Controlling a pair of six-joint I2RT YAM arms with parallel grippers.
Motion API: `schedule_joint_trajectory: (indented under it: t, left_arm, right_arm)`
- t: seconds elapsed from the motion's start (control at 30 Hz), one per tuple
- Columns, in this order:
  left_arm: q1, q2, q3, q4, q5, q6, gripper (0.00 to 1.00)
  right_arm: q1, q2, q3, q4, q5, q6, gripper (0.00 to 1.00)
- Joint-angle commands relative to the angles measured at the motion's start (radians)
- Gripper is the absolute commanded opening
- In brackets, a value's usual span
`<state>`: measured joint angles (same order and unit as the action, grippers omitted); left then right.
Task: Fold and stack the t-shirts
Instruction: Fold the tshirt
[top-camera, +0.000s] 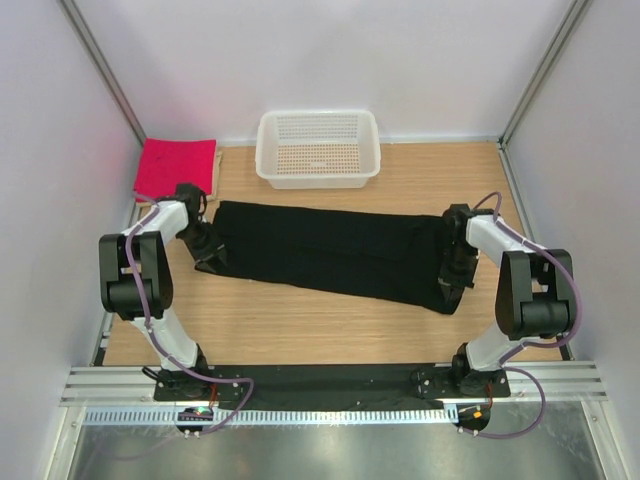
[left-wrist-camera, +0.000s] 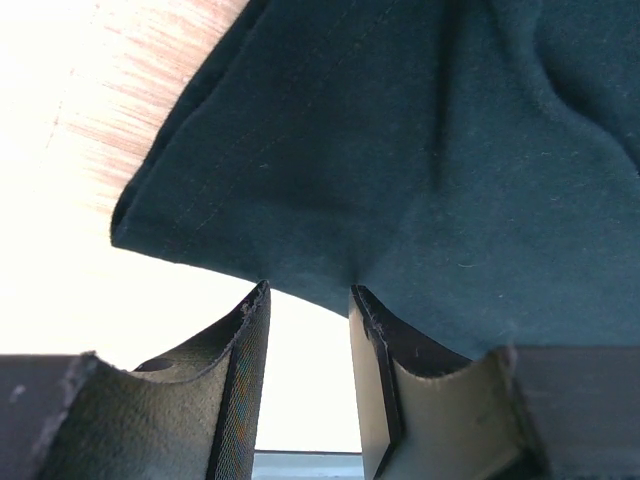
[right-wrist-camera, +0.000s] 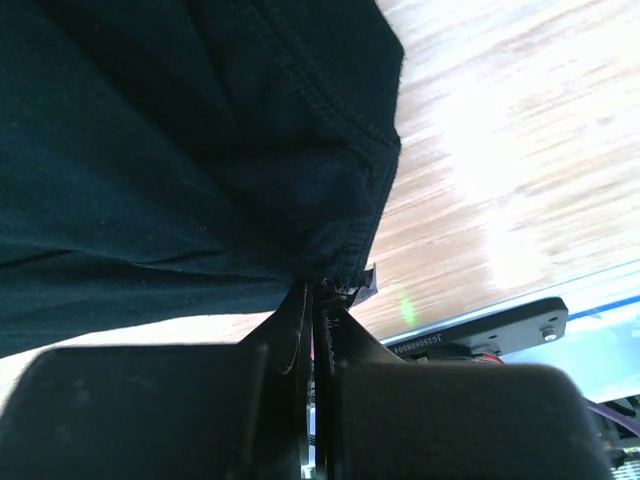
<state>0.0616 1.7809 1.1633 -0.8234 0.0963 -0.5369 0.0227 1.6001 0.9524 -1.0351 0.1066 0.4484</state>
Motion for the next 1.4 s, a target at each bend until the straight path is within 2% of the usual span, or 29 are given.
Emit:
schedule_joint_trajectory:
  t: [0.0,0.07,0.1,0.13,0.17,0.2,0.23,0.3,0.33,0.47,0.5,0.63,0.87,1.37]
  left_arm:
    - [0.007,-0.058,-0.001,-0.005,-0.020,0.026,0.38]
    - [0.007,-0.077,0.004,-0.022,-0.012,0.031,0.38]
    - [0.007,-0.099,0.007,-0.029,-0.007,0.037,0.38]
    - [0.007,-0.113,0.010,-0.036,0.005,0.040,0.38]
    - [0.006,-0.129,0.012,-0.042,0.011,0.043,0.38]
    - [0.006,-0.158,0.012,-0.049,0.014,0.049,0.39]
    - [0.006,-0.176,0.012,-0.051,0.016,0.051,0.39]
    - [0.007,-0.218,0.009,-0.057,0.022,0.054,0.39]
    - [0.007,-0.230,0.009,-0.059,0.028,0.054,0.39]
    - [0.006,-0.284,-0.011,-0.051,0.075,0.034,0.39]
    - [0.006,-0.293,-0.017,-0.045,0.100,0.031,0.39]
    - [0.006,-0.330,-0.040,-0.034,0.134,0.008,0.39]
    - [0.004,-0.337,-0.040,-0.043,0.141,0.009,0.39]
    - [0.006,-0.334,-0.028,-0.057,0.140,0.008,0.39]
  right_arm:
    - [-0.010,-0.020,0.002,-0.052,0.059,0.019,0.03]
    - [-0.036,-0.012,0.022,-0.051,0.071,0.009,0.13]
    - [-0.040,-0.015,0.031,-0.051,0.085,0.001,0.20]
    - [-0.041,-0.028,0.066,-0.052,0.105,-0.005,0.30]
    - [-0.041,-0.034,0.092,-0.055,0.119,-0.032,0.35]
    - [-0.040,-0.038,0.121,-0.051,0.105,-0.051,0.39]
    - [-0.040,-0.052,0.179,-0.046,0.090,-0.068,0.48]
    - [-0.037,-0.055,0.242,-0.022,0.035,-0.100,0.59]
    - [-0.035,-0.042,0.296,-0.013,0.003,-0.106,0.60]
    - [-0.035,0.039,0.364,0.094,-0.281,-0.091,0.59]
    - [-0.029,0.052,0.361,0.124,-0.403,-0.041,0.58]
    - [0.031,0.089,0.292,0.318,-0.554,0.129,0.48]
    - [0.079,0.144,0.209,0.455,-0.544,0.269,0.46]
    - [0.079,0.072,0.161,0.357,-0.455,0.211,0.43]
